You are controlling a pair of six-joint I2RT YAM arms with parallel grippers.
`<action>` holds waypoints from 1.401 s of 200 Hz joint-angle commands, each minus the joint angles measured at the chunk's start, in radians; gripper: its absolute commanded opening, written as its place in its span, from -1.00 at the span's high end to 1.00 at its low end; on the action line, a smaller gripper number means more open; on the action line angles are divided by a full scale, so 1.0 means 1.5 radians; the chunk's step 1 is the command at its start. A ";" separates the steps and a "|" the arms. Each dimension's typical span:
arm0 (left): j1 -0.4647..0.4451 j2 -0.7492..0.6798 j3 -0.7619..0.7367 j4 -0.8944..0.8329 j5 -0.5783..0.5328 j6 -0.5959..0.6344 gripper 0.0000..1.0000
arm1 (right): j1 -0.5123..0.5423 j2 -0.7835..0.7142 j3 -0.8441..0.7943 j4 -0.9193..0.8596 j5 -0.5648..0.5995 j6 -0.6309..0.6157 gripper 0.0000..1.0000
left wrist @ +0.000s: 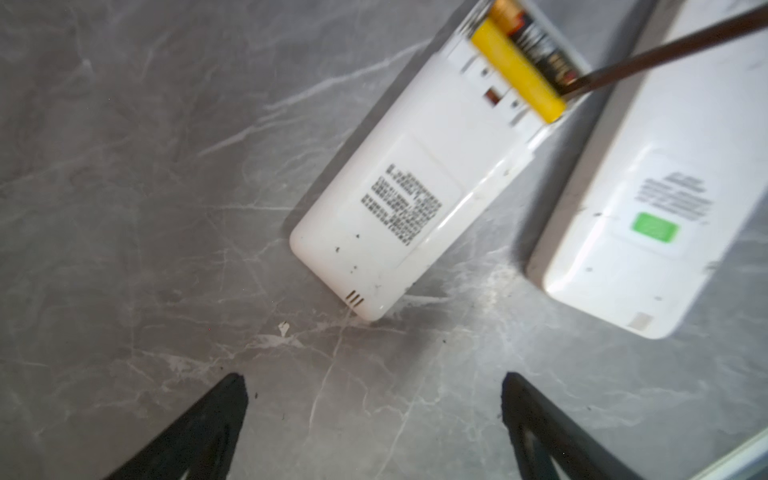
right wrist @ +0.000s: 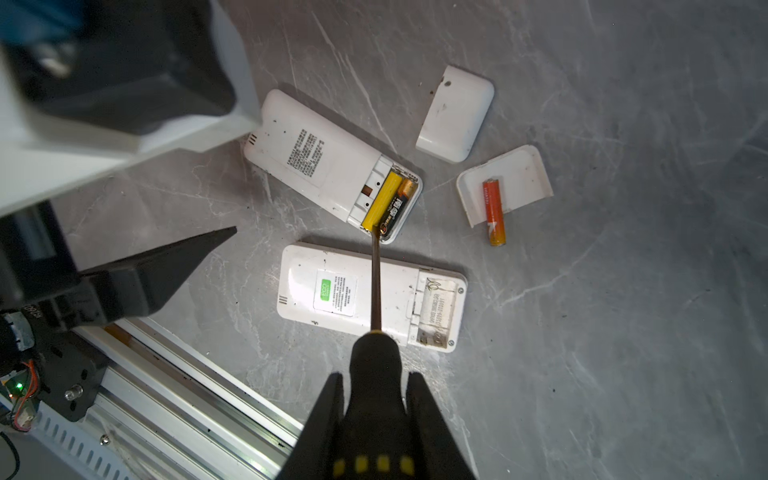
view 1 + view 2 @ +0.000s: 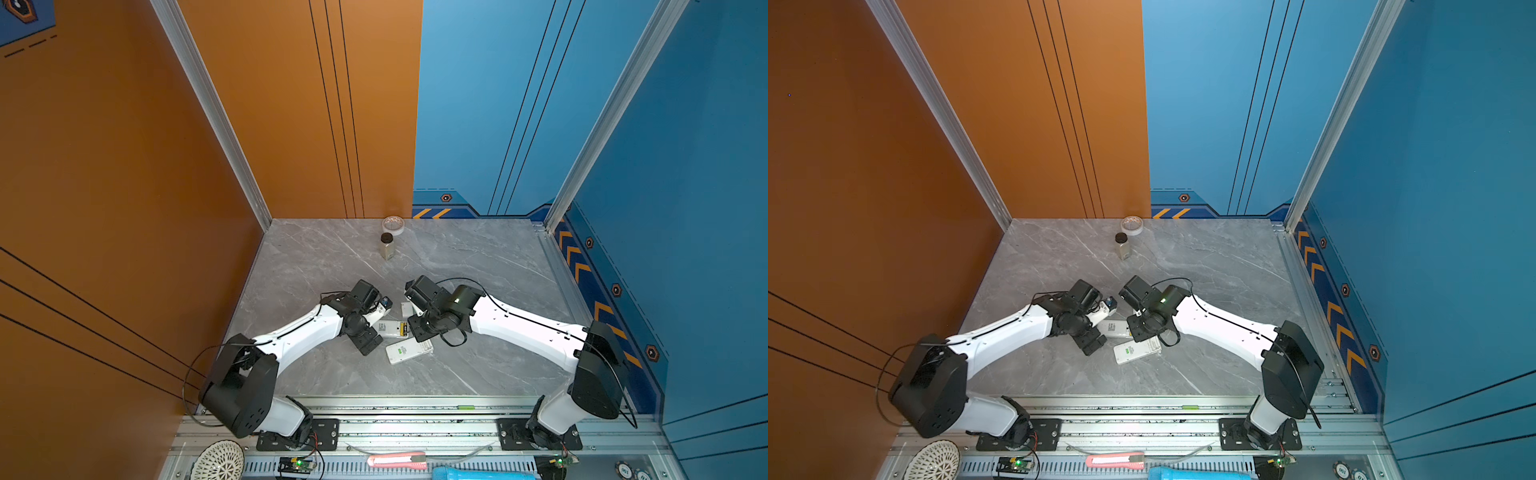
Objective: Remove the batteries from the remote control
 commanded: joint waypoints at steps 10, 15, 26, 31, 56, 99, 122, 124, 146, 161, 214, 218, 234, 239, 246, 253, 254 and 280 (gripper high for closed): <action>0.011 -0.005 -0.025 0.042 0.106 0.126 -0.96 | -0.005 -0.025 -0.004 -0.027 -0.005 0.005 1.00; 0.013 0.007 -0.022 0.042 0.108 0.134 -0.96 | -0.006 -0.026 -0.003 -0.027 -0.006 0.005 1.00; 0.021 0.041 -0.008 0.033 0.114 0.152 -0.96 | -0.005 -0.028 -0.003 -0.027 -0.008 0.007 1.00; 0.024 0.056 0.000 0.029 0.112 0.159 -0.96 | -0.005 -0.029 -0.001 -0.027 -0.010 0.007 1.00; 0.041 0.114 0.034 0.040 0.091 0.179 -0.96 | -0.003 -0.038 -0.005 -0.026 -0.014 0.010 1.00; 0.068 0.173 0.083 0.049 0.082 0.199 -0.98 | 0.006 -0.054 -0.018 -0.028 -0.009 0.020 1.00; 0.065 0.186 0.085 0.048 0.105 0.213 -0.99 | 0.007 -0.059 -0.027 -0.027 -0.006 0.024 1.00; 0.064 0.187 0.085 0.048 0.107 0.213 -0.99 | 0.007 -0.059 -0.028 -0.028 -0.006 0.024 1.00; 0.058 0.206 0.089 0.048 0.105 0.214 -0.96 | 0.006 -0.060 -0.031 -0.027 -0.007 0.025 1.00; 0.054 0.215 0.099 0.045 0.108 0.211 -0.89 | 0.006 -0.059 -0.030 -0.028 -0.009 0.025 1.00; 0.044 0.233 0.099 0.040 0.117 0.200 -0.18 | 0.007 -0.056 -0.028 -0.023 -0.009 0.030 1.00; 0.043 0.230 0.095 0.040 0.117 0.199 -0.13 | 0.007 -0.055 -0.028 -0.023 -0.009 0.030 1.00; 0.043 0.218 0.082 0.042 0.102 0.193 -0.07 | 0.007 -0.054 -0.023 -0.023 -0.005 0.031 1.00; 0.044 0.213 0.078 0.045 0.101 0.192 -0.06 | 0.007 -0.053 -0.022 -0.023 -0.005 0.030 1.00; 0.045 0.208 0.074 0.046 0.097 0.190 -0.03 | 0.007 -0.052 -0.020 -0.023 -0.005 0.030 1.00; 0.046 0.205 0.071 0.046 0.094 0.187 -0.02 | 0.007 -0.051 -0.020 -0.023 -0.005 0.029 1.00; 0.046 0.204 0.071 0.046 0.093 0.186 -0.02 | 0.007 -0.050 -0.019 -0.024 -0.005 0.030 1.00; 0.043 0.202 0.070 0.048 0.078 0.179 0.06 | 0.006 -0.040 -0.012 -0.022 -0.002 0.030 1.00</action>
